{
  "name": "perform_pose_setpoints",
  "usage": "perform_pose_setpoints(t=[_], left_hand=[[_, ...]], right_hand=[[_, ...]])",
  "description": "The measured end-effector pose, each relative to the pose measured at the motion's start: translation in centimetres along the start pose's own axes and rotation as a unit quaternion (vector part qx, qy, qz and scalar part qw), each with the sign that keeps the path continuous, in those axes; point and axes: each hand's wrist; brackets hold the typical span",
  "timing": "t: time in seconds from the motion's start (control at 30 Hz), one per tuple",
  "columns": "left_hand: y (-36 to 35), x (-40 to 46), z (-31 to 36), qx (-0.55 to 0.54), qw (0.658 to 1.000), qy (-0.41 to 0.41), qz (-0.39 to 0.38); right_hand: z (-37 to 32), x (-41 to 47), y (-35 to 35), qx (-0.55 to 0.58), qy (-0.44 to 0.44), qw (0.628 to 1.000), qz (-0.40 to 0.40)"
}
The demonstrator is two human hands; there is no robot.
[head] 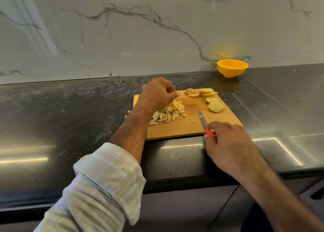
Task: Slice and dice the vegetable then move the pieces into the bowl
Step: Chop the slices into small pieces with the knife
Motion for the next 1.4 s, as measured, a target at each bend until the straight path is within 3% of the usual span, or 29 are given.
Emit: perform_pose_setpoints(t=[0.3, 0.43, 0.57, 0.67, 0.9, 1.2, 1.3, 1.4], left_hand=[[0.6, -0.4, -0.2, -0.018, 0.998, -0.007, 0.055], [0.8, -0.1, -0.4, -0.015, 0.997, -0.007, 0.078], [0.6, 0.2, -0.5, -0.017, 0.996, -0.012, 0.091], [0.6, 0.2, -0.8, -0.018, 0.995, -0.004, 0.098], [0.4, 0.0, -1.2, -0.014, 0.998, 0.005, 0.069], [-1.4, -0.8, 1.1, -0.050, 0.997, -0.040, -0.038], [-0.8, -0.8, 1.0, -0.070, 0.995, -0.057, -0.034], [-0.1, -0.7, 0.8, -0.006, 0.999, -0.050, -0.012]], right_hand=[[-4.9, 1.5, -1.3, 0.050, 0.010, 0.998, -0.041], [-4.5, 2.7, -0.6, -0.006, 0.015, 0.999, 0.041], [-2.9, 4.2, 0.4, -0.042, 0.031, 0.999, 0.014], [-1.8, 5.0, 0.8, -0.021, 0.056, 0.996, 0.073], [-0.2, 6.3, 0.1, 0.003, 0.039, 0.999, 0.017], [0.7, 7.3, -0.2, 0.137, 0.037, 0.990, 0.023], [0.7, 7.8, -0.3, 0.219, 0.025, 0.975, 0.035], [0.7, 8.1, -0.3, 0.300, 0.021, 0.953, 0.033]])
Point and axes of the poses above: each hand's wrist, its own x-axis towards the middle knuckle, its own y-axis out of the back of the hand, z = x × y, and after that the axes turned 11 degrees about -x, right-handed
